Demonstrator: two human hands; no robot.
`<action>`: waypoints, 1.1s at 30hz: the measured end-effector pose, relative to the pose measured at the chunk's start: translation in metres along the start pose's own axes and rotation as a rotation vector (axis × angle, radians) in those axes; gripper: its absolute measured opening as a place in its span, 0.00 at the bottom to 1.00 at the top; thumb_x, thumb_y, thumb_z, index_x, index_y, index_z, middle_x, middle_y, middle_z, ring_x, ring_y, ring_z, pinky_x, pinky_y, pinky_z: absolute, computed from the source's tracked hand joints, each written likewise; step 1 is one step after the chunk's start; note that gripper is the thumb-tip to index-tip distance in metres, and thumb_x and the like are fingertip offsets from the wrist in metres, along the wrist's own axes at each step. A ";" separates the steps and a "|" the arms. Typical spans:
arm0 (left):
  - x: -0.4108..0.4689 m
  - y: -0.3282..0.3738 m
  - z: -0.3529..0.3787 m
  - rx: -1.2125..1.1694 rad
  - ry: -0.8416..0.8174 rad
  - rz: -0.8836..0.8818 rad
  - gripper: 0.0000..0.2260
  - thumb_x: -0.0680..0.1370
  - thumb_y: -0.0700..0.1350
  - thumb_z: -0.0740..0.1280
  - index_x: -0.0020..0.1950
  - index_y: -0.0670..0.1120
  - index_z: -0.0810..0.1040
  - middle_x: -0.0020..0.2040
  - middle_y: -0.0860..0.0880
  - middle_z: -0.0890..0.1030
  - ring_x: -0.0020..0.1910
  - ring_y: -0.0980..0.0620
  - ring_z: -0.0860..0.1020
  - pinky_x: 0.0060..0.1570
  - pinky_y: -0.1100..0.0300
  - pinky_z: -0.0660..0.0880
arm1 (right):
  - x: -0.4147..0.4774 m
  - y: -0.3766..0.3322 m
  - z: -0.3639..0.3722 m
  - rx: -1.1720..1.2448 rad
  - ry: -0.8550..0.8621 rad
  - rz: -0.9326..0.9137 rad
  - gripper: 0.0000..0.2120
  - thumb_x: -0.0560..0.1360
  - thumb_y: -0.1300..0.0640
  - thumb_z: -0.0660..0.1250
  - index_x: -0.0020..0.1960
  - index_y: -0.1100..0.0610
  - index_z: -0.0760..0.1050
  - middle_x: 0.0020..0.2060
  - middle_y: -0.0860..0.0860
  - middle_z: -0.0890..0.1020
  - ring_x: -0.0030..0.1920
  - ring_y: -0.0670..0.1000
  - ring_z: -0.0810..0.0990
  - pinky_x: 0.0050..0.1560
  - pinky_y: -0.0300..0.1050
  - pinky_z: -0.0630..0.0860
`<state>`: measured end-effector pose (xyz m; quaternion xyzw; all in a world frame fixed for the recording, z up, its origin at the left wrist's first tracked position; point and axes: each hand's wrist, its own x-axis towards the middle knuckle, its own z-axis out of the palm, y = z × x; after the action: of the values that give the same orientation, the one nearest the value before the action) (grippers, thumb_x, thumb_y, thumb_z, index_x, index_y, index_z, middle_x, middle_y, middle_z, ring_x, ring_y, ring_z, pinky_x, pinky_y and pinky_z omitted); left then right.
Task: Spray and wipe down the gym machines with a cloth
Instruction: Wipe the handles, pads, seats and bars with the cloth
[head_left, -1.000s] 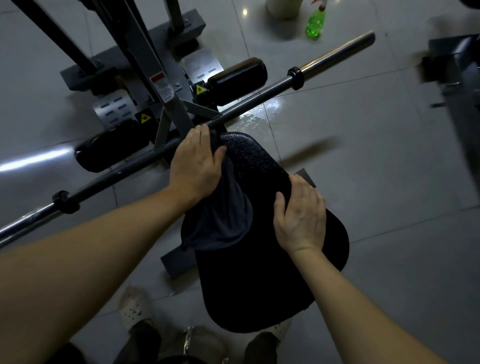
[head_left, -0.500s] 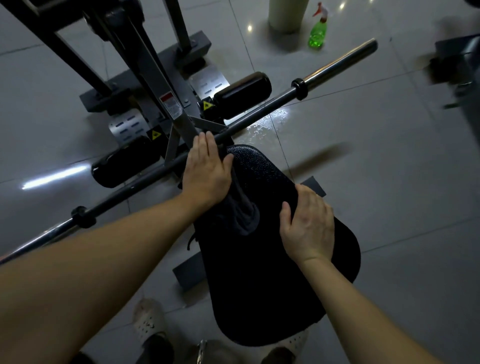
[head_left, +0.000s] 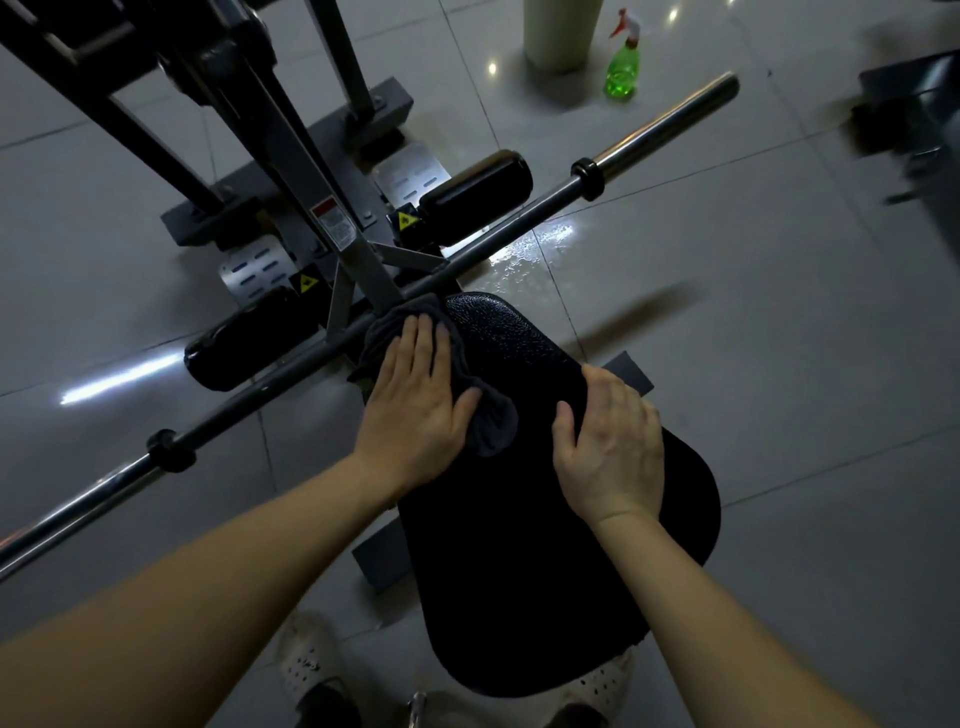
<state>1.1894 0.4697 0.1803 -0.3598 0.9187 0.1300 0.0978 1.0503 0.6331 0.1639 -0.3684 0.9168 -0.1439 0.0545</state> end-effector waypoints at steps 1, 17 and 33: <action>0.008 -0.002 -0.002 0.012 0.006 0.023 0.37 0.82 0.63 0.43 0.83 0.40 0.44 0.84 0.41 0.43 0.83 0.47 0.40 0.81 0.52 0.39 | 0.000 0.000 0.000 0.003 0.002 0.000 0.24 0.80 0.47 0.56 0.71 0.59 0.72 0.64 0.55 0.79 0.62 0.57 0.78 0.65 0.55 0.71; -0.007 0.060 -0.007 -0.096 -0.175 0.530 0.32 0.84 0.58 0.49 0.83 0.41 0.50 0.84 0.44 0.47 0.83 0.48 0.45 0.81 0.55 0.44 | -0.008 0.009 -0.010 0.288 0.171 0.046 0.20 0.77 0.56 0.56 0.61 0.63 0.79 0.60 0.59 0.82 0.60 0.62 0.80 0.66 0.57 0.73; 0.030 0.052 -0.005 -0.061 0.001 0.069 0.34 0.85 0.61 0.49 0.84 0.41 0.44 0.84 0.43 0.42 0.82 0.48 0.39 0.80 0.52 0.39 | -0.072 0.056 -0.053 0.430 -0.040 0.227 0.21 0.83 0.62 0.61 0.75 0.58 0.72 0.75 0.50 0.72 0.77 0.50 0.67 0.79 0.50 0.62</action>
<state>1.1315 0.4862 0.1858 -0.3309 0.9262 0.1612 0.0817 1.0541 0.7335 0.1970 -0.2455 0.8994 -0.3215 0.1659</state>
